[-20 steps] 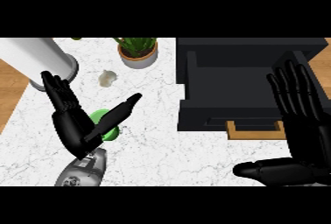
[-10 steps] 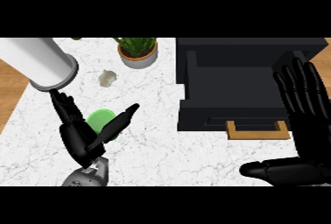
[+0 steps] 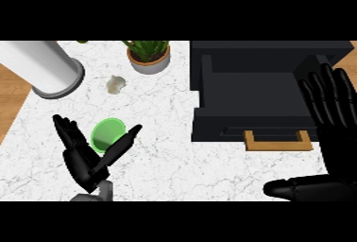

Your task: Pick up the cup, place it into the drawer and close the drawer

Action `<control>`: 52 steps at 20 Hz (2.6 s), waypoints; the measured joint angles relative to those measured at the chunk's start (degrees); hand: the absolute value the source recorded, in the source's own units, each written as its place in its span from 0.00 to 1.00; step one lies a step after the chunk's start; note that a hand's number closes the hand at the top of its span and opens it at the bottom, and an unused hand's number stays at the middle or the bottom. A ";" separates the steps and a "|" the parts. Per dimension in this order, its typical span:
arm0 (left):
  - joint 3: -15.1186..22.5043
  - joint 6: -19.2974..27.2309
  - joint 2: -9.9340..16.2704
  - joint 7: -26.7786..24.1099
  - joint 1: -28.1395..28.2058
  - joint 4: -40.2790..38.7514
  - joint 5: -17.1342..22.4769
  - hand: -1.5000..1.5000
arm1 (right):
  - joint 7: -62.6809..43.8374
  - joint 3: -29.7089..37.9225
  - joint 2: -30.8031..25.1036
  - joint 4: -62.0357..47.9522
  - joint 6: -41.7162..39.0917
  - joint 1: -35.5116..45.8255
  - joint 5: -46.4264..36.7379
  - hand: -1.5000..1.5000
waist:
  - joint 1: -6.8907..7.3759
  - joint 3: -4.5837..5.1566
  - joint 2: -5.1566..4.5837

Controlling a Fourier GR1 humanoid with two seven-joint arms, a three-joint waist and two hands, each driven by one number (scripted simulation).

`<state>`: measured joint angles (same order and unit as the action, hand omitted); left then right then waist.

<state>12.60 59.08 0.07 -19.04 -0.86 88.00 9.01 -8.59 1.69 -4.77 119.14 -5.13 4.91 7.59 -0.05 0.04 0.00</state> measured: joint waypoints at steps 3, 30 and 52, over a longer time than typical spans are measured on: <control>-1.29 -1.71 -0.01 -6.14 -0.26 -4.41 5.70 0.00 | 1.10 0.09 0.06 -1.26 -0.46 0.13 -0.17 0.00 | -0.02 0.00 -0.01; -7.89 -15.76 0.05 -36.28 -2.82 -31.41 31.77 0.00 | -2.12 0.39 0.20 1.71 -1.10 0.03 0.77 0.00 | -0.05 -0.03 -0.01; -15.18 -32.67 0.43 -42.48 -12.34 -49.32 35.68 0.00 | -2.54 0.75 0.03 1.38 -1.80 0.95 1.33 0.00 | -0.26 0.01 -0.06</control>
<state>-2.58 26.42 0.49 -61.53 -13.19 38.68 44.69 -11.14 2.43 -4.74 120.53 -6.93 5.86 8.92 -0.31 0.05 -0.06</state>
